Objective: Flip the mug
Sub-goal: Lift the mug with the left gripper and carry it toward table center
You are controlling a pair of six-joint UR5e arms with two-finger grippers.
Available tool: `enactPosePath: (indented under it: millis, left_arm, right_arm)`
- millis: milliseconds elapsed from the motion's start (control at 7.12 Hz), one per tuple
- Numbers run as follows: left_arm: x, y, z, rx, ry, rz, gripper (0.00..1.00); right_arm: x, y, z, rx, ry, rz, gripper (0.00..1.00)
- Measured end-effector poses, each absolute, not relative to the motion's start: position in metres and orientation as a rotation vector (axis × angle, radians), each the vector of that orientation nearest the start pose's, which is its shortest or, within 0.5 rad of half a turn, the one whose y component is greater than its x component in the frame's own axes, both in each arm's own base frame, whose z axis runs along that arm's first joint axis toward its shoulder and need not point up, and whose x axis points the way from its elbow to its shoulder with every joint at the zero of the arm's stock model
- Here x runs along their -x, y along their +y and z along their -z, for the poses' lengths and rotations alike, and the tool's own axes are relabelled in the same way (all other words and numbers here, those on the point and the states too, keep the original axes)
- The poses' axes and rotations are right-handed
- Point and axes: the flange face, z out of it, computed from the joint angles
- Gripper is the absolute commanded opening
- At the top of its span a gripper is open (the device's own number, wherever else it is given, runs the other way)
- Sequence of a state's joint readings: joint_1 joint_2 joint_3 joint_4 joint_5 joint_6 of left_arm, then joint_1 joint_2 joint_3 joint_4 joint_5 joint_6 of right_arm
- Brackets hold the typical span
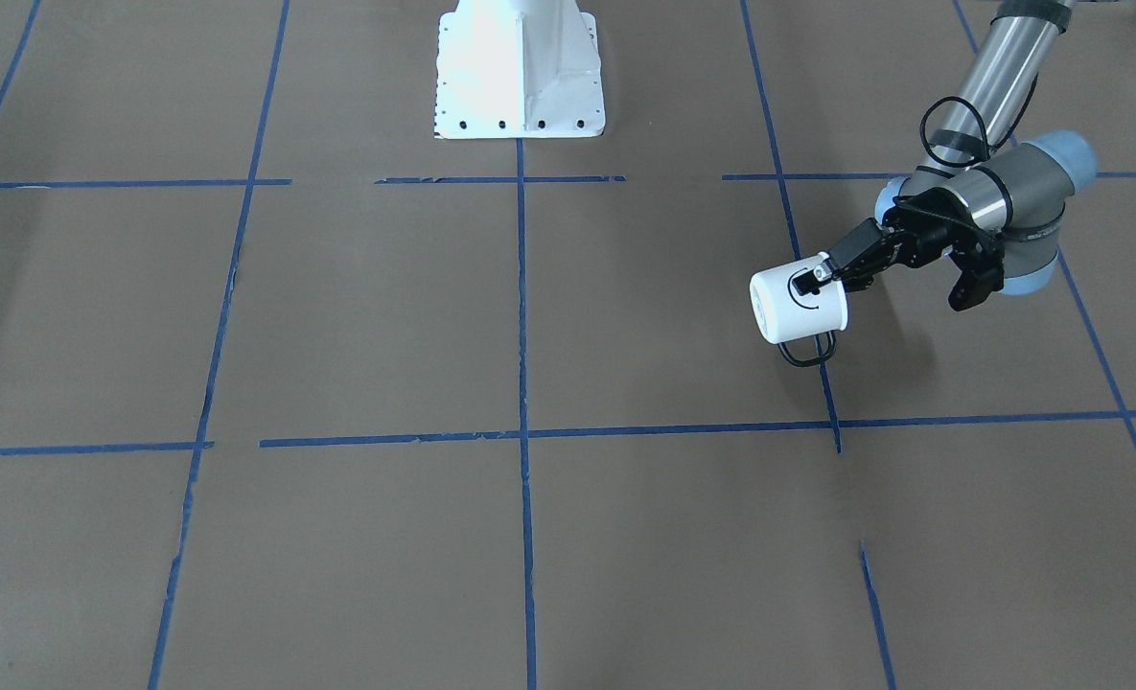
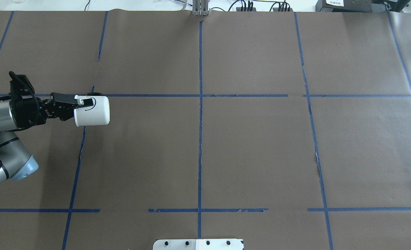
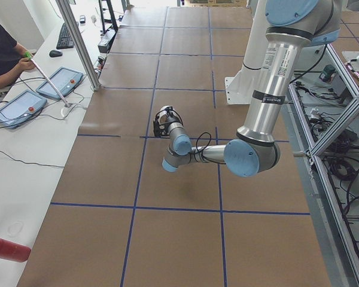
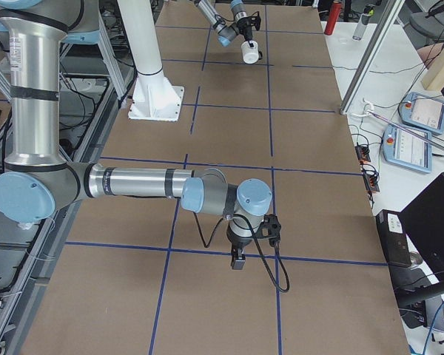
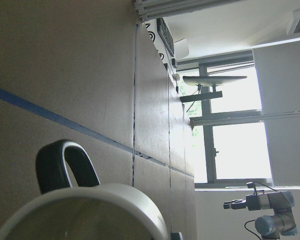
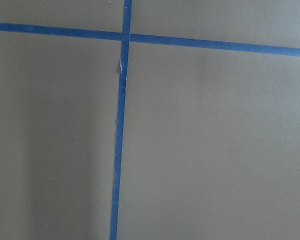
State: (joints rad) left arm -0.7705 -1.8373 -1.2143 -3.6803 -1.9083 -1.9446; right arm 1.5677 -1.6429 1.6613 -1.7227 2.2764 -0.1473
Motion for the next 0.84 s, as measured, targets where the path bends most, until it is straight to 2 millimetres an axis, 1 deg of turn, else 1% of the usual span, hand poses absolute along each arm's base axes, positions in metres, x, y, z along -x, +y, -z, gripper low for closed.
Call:
enactPosePath:
  millis: [140,281,421,562,702,843]
  left_arm:
    - [-0.332,-0.462,-0.438,-0.156,1.936,0.445,0.0]
    - [-0.348,-0.474,-0.397,-0.128,1.854,0.492,0.0]
    - [-0.376,-0.488,-0.352,-0.087,1.752,0.534,0.0]
    - [-0.412,-0.499,-0.303,-0.048,1.627,0.563,0.0]
    - [-0.443,-0.509,-0.254,-0.036,1.502,0.585,0.0]
    - [-0.472,-0.513,-0.213,-0.03,1.38,0.616,0.0]
  right_arm:
    - [-0.067,-0.45,-0.668,0.077,-0.712,0.097,1.0]
    - [-0.067,-0.45,-0.668,0.077,-0.712,0.097,1.0]
    - [-0.067,-0.45,-0.668,0.077,-0.712,0.097,1.0]
    - [-0.067,-0.45,-0.668,0.077,-0.712,0.097,1.0]
    - [-0.067,-0.45,-0.668,0.077,-0.712,0.097,1.0]
    - [-0.067,-0.45,-0.668,0.077,-0.712,0.097,1.0]
